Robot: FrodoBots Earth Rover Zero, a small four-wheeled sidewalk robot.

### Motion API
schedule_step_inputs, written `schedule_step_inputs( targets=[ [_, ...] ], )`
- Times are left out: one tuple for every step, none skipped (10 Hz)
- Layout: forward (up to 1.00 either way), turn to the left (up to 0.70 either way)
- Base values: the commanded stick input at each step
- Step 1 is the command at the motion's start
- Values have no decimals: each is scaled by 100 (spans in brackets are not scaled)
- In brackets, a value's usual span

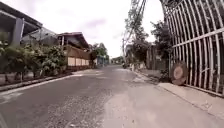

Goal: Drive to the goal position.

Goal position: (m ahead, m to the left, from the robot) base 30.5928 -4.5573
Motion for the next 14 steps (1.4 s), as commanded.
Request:
schedule_step_inputs(
  targets=[
    [50,0],
    [50,0],
    [50,0],
    [50,0],
    [50,0],
    [50,0],
    [50,0],
    [50,0],
    [50,0],
    [50,0],
    [50,0],
    [50,0],
    [50,0],
    [50,0]
  ],
)
